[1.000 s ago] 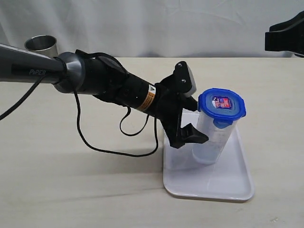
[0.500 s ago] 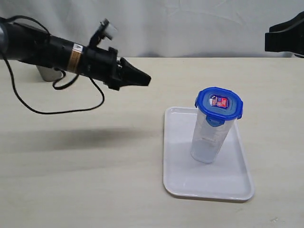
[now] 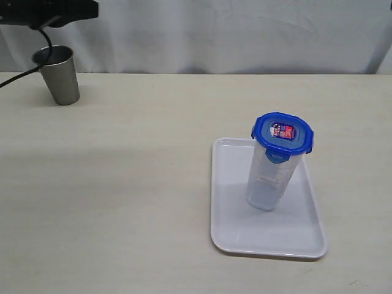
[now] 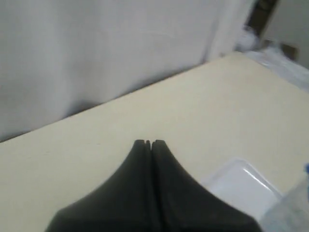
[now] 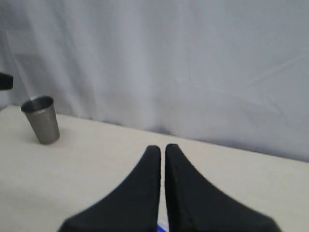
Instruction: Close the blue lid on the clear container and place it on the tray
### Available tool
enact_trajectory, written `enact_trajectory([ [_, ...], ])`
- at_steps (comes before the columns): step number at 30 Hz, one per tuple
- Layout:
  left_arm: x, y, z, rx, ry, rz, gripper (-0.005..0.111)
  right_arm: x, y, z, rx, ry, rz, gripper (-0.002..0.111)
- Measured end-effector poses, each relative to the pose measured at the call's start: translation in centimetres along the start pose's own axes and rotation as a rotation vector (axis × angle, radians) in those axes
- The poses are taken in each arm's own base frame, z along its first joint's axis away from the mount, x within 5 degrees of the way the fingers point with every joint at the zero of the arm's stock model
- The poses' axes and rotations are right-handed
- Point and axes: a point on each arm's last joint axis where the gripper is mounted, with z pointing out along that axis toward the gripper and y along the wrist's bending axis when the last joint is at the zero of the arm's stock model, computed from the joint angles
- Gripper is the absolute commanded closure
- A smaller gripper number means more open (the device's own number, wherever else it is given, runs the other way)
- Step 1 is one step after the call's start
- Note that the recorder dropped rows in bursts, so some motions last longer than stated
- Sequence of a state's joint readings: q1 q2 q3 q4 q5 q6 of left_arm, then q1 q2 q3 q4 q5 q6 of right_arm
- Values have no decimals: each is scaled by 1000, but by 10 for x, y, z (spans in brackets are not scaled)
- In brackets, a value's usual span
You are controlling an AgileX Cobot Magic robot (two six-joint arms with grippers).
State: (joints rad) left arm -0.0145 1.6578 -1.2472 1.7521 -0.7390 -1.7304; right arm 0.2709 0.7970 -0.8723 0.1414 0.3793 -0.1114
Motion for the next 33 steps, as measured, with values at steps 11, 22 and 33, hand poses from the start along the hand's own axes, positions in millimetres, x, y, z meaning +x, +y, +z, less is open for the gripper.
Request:
enact_trajectory([
  [11,11,-31,-101,-553,-200,-23,107,32,0,-77,26,-396,0,104],
  [22,35,-108,-186,-512,-470,-39,107,57,3,-141,16,-641,8,104],
  [33,74,-168,-237,-390,-670,79,107,69,5,-158,1,-640,8,104],
])
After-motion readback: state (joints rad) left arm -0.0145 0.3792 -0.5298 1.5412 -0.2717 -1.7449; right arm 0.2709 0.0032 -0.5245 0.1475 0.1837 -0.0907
